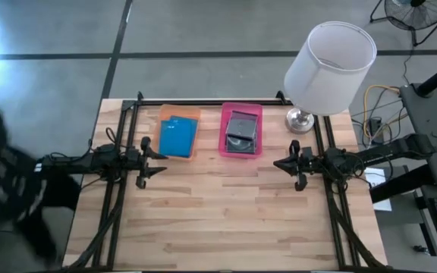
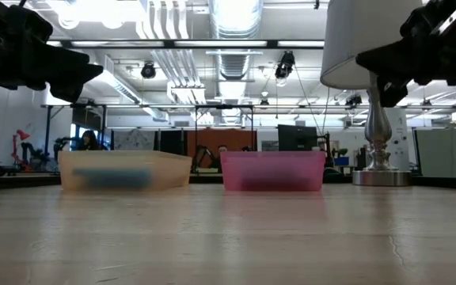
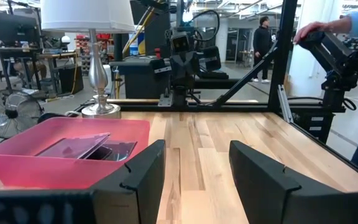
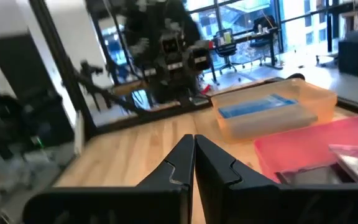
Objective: Pick & place jewel cases by type
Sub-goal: Return to Home Position
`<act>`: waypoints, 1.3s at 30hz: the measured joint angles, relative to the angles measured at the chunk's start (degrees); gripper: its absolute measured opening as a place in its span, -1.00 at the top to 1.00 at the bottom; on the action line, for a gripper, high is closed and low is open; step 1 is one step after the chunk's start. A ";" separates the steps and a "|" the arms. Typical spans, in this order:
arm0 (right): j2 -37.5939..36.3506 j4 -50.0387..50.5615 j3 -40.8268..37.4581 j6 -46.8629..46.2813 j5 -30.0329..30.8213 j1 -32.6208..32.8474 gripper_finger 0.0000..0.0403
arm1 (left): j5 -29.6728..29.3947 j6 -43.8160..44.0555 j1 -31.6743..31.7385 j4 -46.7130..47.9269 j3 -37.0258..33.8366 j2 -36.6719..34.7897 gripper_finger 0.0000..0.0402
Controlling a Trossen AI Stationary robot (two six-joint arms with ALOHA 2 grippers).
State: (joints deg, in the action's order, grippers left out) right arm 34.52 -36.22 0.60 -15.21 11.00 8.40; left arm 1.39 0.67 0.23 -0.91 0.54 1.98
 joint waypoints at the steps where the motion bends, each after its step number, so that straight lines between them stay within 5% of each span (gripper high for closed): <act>1: -0.80 0.14 0.01 -0.55 -0.72 -0.10 0.96 | 0.00 0.00 0.00 0.00 0.00 0.00 0.19; 4: -4.88 0.95 0.03 -4.53 -0.79 0.32 0.96 | 0.00 0.00 0.00 0.00 0.00 0.02 0.19; 7: -9.39 6.44 0.00 1.75 -2.10 0.43 0.96 | 0.00 0.00 0.00 -0.15 0.00 0.04 0.19; 12: -17.15 6.18 -0.02 10.89 -12.47 -1.74 0.96 | 0.02 0.00 0.00 -0.20 0.00 0.04 0.19; 18: -22.46 13.27 -0.01 10.75 -23.01 -3.55 0.96 | 0.02 0.00 0.00 -0.24 -0.02 0.04 0.19; 39: -34.53 30.01 -0.07 14.93 -23.96 -4.98 0.96 | 0.02 0.00 0.00 -0.33 -0.02 0.07 0.19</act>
State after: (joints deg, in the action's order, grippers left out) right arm -0.01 -6.21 0.54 -0.28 -12.96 3.42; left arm 1.41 0.67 0.23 -1.23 0.51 2.04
